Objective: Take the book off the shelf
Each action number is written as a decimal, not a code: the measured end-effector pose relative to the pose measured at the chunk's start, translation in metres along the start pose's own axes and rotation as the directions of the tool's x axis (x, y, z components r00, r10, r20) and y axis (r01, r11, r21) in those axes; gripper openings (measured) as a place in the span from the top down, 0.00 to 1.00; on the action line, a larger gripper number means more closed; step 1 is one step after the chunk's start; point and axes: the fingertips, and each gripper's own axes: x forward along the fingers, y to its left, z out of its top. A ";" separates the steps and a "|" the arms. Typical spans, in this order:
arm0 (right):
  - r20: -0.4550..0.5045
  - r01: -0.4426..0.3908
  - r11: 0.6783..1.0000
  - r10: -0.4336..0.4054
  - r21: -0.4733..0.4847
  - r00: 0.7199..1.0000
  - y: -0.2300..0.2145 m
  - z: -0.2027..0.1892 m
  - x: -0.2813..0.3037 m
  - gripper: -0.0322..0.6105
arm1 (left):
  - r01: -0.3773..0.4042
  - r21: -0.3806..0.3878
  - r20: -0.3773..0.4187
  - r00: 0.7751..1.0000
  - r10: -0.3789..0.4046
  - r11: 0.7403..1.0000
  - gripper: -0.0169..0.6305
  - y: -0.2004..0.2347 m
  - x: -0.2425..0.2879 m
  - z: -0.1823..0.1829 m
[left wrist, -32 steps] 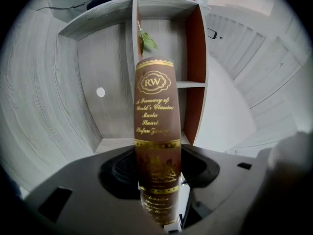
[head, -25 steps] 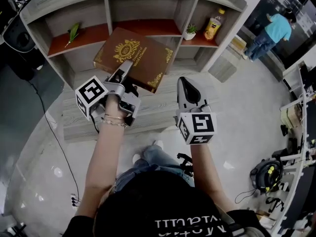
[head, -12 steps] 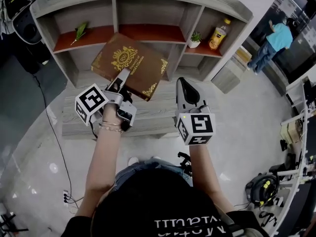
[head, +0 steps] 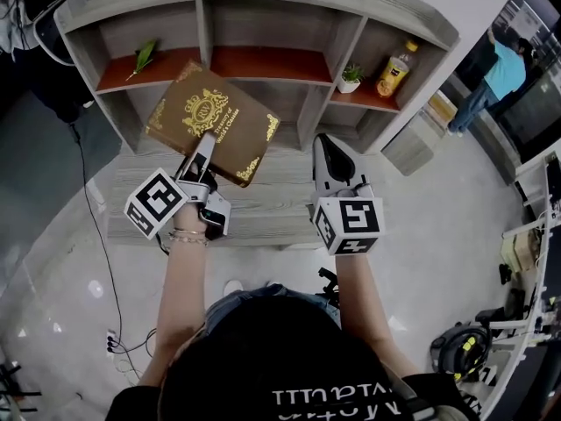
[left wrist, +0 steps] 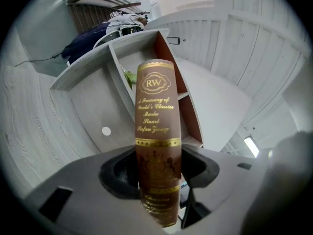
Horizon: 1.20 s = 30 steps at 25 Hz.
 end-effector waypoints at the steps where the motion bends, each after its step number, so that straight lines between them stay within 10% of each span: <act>1: -0.003 -0.007 1.000 0.007 0.002 1.000 0.000 -0.002 0.001 0.93 | -0.007 0.021 0.004 1.000 0.007 1.000 0.63 0.001 -0.001 0.000; 16: -0.010 -0.040 0.999 0.040 0.010 0.999 0.003 -0.007 0.006 0.93 | -0.055 0.407 0.008 0.998 0.056 0.912 0.63 -0.016 0.004 -0.002; 23: -0.005 -0.040 0.999 0.040 0.000 0.999 0.002 -0.003 0.006 0.93 | -0.067 0.552 -0.003 0.997 0.083 0.831 0.63 -0.023 0.009 -0.011; 30: 0.020 -0.043 0.999 0.042 0.027 0.999 0.001 0.001 0.005 0.93 | -0.084 0.716 0.028 0.995 0.091 0.693 0.63 -0.032 0.012 -0.015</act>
